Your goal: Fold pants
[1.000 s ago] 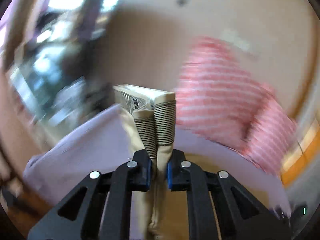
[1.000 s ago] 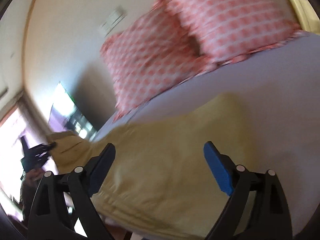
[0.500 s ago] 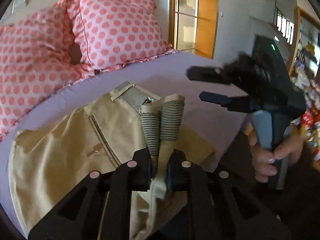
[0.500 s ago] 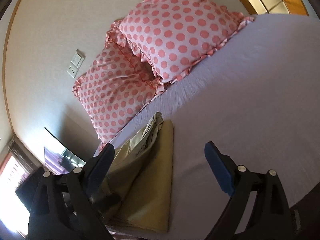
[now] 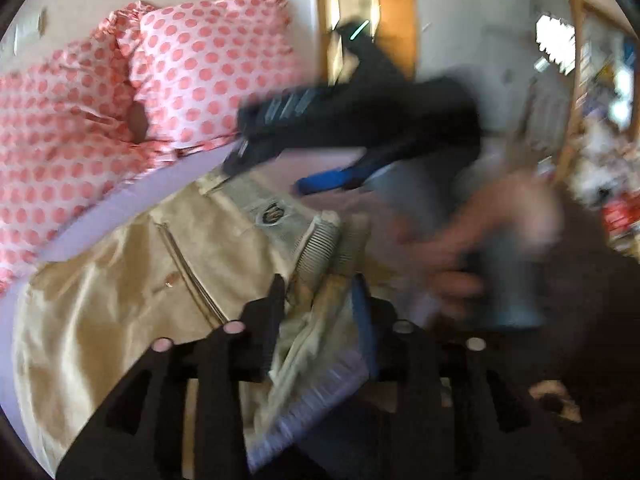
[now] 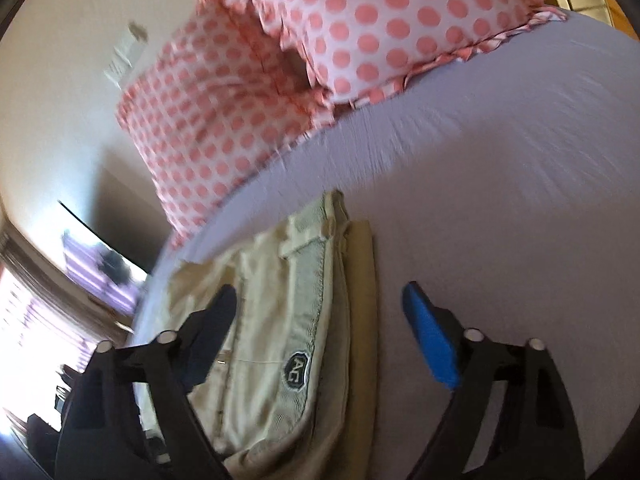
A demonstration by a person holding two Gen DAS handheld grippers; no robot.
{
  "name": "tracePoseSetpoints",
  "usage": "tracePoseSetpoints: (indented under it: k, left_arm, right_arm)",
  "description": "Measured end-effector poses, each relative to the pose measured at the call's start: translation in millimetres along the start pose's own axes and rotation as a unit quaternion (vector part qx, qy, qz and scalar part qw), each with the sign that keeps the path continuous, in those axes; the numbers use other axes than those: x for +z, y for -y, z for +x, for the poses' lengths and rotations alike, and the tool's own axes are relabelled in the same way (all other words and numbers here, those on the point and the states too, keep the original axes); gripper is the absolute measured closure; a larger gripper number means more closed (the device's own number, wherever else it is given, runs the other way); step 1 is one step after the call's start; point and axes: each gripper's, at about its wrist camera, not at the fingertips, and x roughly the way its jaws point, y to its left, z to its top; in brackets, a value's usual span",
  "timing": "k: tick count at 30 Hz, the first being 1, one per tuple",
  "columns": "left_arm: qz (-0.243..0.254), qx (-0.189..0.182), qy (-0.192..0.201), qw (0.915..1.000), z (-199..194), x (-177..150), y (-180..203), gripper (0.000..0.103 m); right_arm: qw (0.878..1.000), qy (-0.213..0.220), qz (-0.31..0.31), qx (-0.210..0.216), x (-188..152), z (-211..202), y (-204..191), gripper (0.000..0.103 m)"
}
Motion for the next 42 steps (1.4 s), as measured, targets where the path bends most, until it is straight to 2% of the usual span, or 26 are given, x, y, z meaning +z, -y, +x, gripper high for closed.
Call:
tracePoseSetpoints:
  k: [1,2,3,5,6,7,9,12,15,19,20,22,26,28,29,30,31,32,33,34,35,36,38,42]
  left_arm:
    - [-0.012,-0.016,0.012,0.9997,-20,-3,-8,0.055]
    - [-0.022,-0.019,0.018,0.9994,-33,-6,-15,0.045]
    - [-0.037,-0.018,0.024,0.9989,-46,-9,-26,0.040]
    - [-0.099,0.004,0.026,0.9948,-72,-16,-68,0.035]
    - [-0.130,0.015,0.023,0.9912,-81,-20,-89,0.033]
    - [-0.181,0.037,0.019,0.9827,-92,-28,-126,0.033]
    - [-0.249,0.080,0.004,0.9652,-104,-43,-174,0.033]
    - [-0.320,0.087,-0.009,0.9433,-115,-65,-222,0.033]
    - [-0.335,0.078,-0.023,0.9385,-109,-71,-241,0.033]
    - [-0.349,0.035,-0.048,0.9352,-86,-71,-253,0.033]
    - [-0.350,0.023,-0.056,0.9349,-80,-72,-253,0.033]
    - [-0.351,0.012,-0.074,0.9335,-63,-68,-257,0.032]
    - [-0.341,0.001,-0.086,0.9361,-49,-63,-260,0.025]
    - [-0.355,-0.014,-0.082,0.9313,-47,-62,-268,0.025]
    - [-0.369,-0.030,-0.075,0.9260,-45,-62,-275,0.025]
    - [-0.382,-0.042,-0.068,0.9208,-43,-64,-281,0.028]
    - [-0.395,-0.055,-0.061,0.9148,-42,-65,-287,0.032]
    - [-0.413,-0.067,-0.057,0.9063,-39,-69,-294,0.048]
    - [-0.427,-0.070,-0.056,0.8997,-38,-73,-299,0.064]
    - [-0.445,-0.073,-0.060,0.8907,-36,-79,-305,0.073]
    - [-0.453,-0.078,-0.061,0.8860,-34,-82,-307,0.084]
    - [-0.455,-0.080,-0.060,0.8848,-35,-83,-307,0.092]
    - [-0.449,-0.072,-0.057,0.8887,-40,-77,-305,0.096]
    - [-0.409,-0.036,-0.062,0.9096,-42,-49,-306,0.098]
  right_arm:
    - [1.000,-0.009,-0.007,-0.007,0,6,-1,0.026]
    - [1.000,-0.015,-0.011,-0.012,0,10,-2,0.029]
    - [1.000,-0.013,-0.017,-0.016,0,11,-3,0.029]
    - [0.999,-0.017,-0.029,-0.020,-1,12,-4,0.030]
    - [0.999,-0.019,-0.030,-0.016,-1,13,-4,0.035]
    - [0.999,-0.033,-0.030,0.000,-2,16,-4,0.040]
    - [0.999,-0.038,-0.037,0.004,-3,15,-4,0.043]
    - [0.999,-0.040,-0.031,0.010,-2,15,-1,0.047]
    - [0.999,-0.037,-0.018,0.019,-2,14,2,0.047]
    - [0.999,-0.034,-0.021,0.018,-3,16,0,0.047]
    - [0.999,-0.040,-0.022,0.025,-2,17,0,0.050]
    - [0.995,-0.071,-0.021,0.068,-3,22,-1,0.057]
    - [0.995,-0.071,-0.012,0.065,2,26,4,0.060]
    - [0.995,-0.070,-0.004,0.073,6,29,7,0.060]
    - [0.994,-0.070,-0.001,0.081,7,30,7,0.059]
    - [0.993,-0.076,-0.001,0.092,7,32,8,0.061]
    - [0.991,-0.087,0.005,0.105,6,35,9,0.077]
    - [0.988,-0.096,0.020,0.123,5,39,14,0.085]
    - [0.985,-0.097,0.035,0.139,4,40,18,0.085]
    - [0.982,-0.097,0.046,0.154,4,38,22,0.087]
    - [0.981,-0.095,0.050,0.159,4,37,22,0.088]
    - [0.981,-0.094,0.054,0.161,4,36,22,0.089]
    - [0.981,-0.088,0.050,0.165,9,32,15,0.091]
    - [0.985,-0.069,0.026,0.159,34,27,-2,0.094]
